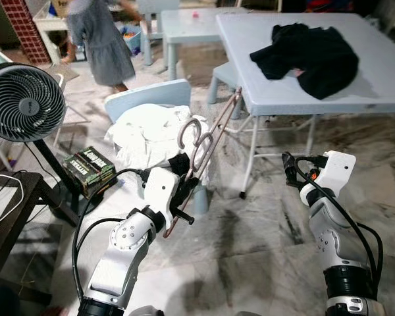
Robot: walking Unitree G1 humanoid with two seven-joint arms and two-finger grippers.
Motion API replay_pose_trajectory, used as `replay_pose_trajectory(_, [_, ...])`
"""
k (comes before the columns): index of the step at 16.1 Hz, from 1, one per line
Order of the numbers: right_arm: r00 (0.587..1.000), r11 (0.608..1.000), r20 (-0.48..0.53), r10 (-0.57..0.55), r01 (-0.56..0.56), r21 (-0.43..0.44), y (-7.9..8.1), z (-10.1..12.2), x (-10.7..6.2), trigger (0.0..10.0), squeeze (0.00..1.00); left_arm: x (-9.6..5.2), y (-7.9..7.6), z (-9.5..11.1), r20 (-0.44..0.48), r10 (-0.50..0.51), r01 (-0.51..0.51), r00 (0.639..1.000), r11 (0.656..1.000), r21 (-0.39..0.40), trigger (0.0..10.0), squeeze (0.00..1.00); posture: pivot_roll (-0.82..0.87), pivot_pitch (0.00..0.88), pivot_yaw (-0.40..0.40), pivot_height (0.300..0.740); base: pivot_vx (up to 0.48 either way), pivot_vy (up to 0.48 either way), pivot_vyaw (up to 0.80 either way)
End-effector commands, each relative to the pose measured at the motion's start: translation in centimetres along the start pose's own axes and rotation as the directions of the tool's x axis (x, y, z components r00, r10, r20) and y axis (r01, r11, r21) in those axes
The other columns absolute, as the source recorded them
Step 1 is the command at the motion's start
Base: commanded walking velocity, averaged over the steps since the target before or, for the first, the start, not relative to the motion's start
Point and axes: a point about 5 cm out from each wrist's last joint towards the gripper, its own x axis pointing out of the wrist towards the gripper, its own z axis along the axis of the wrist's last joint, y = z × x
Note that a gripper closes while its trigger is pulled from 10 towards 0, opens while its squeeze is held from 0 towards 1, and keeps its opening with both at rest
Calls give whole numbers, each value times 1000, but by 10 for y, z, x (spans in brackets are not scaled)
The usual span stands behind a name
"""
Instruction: Hang hanger
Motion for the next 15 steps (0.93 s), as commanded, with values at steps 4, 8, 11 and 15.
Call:
replay_pose_trajectory(4, [1000,1000,10,-11,11,-13,-2,3,1,10000,0,1,-2,6,30,-11,11,999,1000,4,10000,0,-36,2,-17,740,387,0,0])
replay_pose_trajectory(8, [1000,1000,15,-15,15,-13,-3,4,2,10000,0,1,-1,6,30,-14,14,999,1000,6,10000,0,-36,3,-13,740,396,0,0])
replay_pose_trajectory(11, [1000,1000,17,-17,17,-24,-4,5,3,10000,0,1,-1,6,29,-14,14,999,1000,8,10000,0,-36,3,-13,740,395,0,0])
replay_pose_trajectory(15, [1000,999,21,-19,20,-32,-6,7,4,10000,0,1,-1,5,21,-12,11,1000,1000,13,10000,0,-37,5,-12,740,346,0,0])
